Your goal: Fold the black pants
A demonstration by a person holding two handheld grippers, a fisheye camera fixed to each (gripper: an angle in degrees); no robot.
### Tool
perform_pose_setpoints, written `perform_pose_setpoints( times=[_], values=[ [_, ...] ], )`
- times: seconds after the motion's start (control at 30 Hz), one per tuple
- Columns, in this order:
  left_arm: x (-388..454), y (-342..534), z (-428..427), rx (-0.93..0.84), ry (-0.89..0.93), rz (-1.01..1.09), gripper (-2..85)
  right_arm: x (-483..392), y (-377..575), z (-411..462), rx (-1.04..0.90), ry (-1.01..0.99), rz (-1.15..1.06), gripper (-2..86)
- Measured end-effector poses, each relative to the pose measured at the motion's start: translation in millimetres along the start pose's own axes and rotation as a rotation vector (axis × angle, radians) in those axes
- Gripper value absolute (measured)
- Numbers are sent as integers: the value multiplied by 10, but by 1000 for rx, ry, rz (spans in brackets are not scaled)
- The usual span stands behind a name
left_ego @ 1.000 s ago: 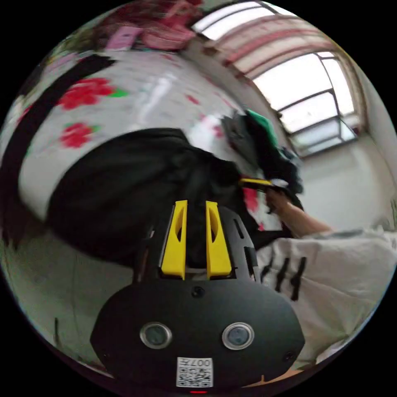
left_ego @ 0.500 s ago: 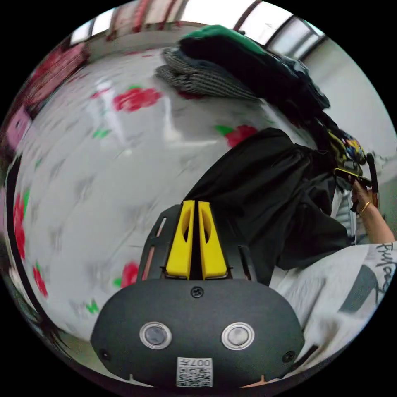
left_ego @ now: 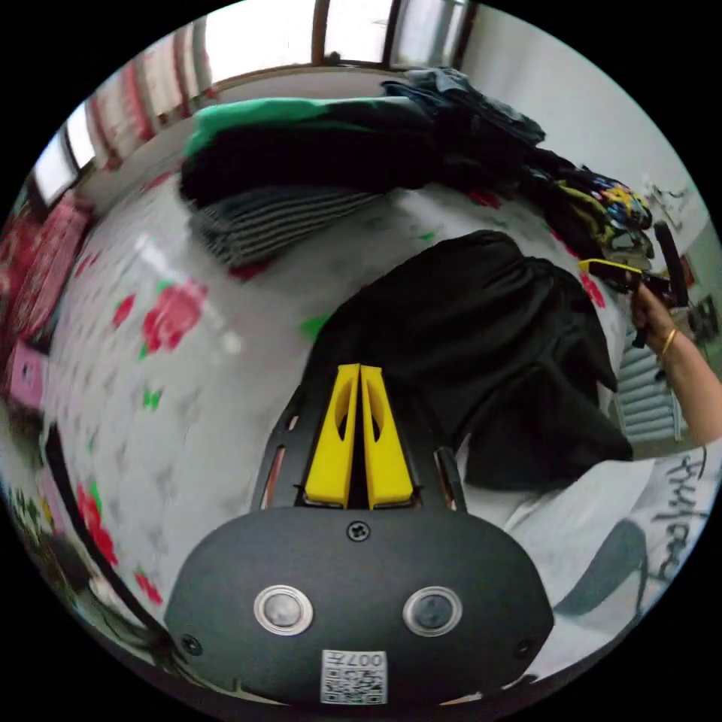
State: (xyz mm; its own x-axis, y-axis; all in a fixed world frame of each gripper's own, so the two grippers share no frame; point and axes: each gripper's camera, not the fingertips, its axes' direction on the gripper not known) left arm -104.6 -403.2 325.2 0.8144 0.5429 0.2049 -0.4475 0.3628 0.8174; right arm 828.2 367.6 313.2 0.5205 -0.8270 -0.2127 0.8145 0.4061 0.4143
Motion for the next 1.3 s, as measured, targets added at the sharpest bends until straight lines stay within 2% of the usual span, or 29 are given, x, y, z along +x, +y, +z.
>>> perform_pose_setpoints(
  times=[0.13, 0.27, 0.33, 0.43, 0.6, 0.63, 0.73, 0.83, 0.87, 0.93, 1.0, 1.07, 1.17, 1.23, 1.3],
  values=[
    [-446, 1111, -202, -169, -165, -310, -7, -188, -400, 349, -82, -43, -131, 33],
    [-558, 2064, -218, -385, -159, -590, 0, -382, -612, 757, -207, -9, -261, 23],
    [-475, 2193, -179, -399, -160, -620, -4, -403, -590, 741, -170, 43, -337, 16],
    [-401, 2026, -74, -409, -232, -545, -8, -274, -600, 654, -185, 79, -409, 7],
    [-703, 1201, 280, -372, -417, -261, -9, 367, -727, 531, -205, 326, -325, 7],
    [-849, 936, 330, -349, -420, -241, -9, 468, -750, 497, -209, 311, -293, 9],
    [-1208, 284, 233, -284, -453, -371, -9, 942, -826, 160, -183, 225, -58, 17],
    [-1132, -101, -405, 69, -329, -394, -8, 1156, -616, -447, -10, 196, -15, 30],
    [-990, -173, -580, 146, -280, -357, -7, 1212, -461, -665, 30, 180, -28, 36],
    [-692, -203, -685, 179, -193, -268, -4, 1302, -165, -917, 63, 157, -32, 44],
    [-339, -114, -614, 148, -54, -194, 5, 1465, 317, -1142, 81, 105, -7, 56],
    [161, 142, -332, 31, 156, -137, 45, 1641, 679, -1239, 63, 68, 50, 67],
    [695, 482, 63, -175, 279, -69, 84, 2064, 1237, -1388, 23, -5, 217, 83],
    [855, 568, 175, -256, 300, -40, 85, 2361, 1534, -1497, 31, -67, 321, 90],
    [969, 542, 70, -255, 205, 48, 89, 2773, 1858, -1628, 36, -146, 447, 99]
  ],
)
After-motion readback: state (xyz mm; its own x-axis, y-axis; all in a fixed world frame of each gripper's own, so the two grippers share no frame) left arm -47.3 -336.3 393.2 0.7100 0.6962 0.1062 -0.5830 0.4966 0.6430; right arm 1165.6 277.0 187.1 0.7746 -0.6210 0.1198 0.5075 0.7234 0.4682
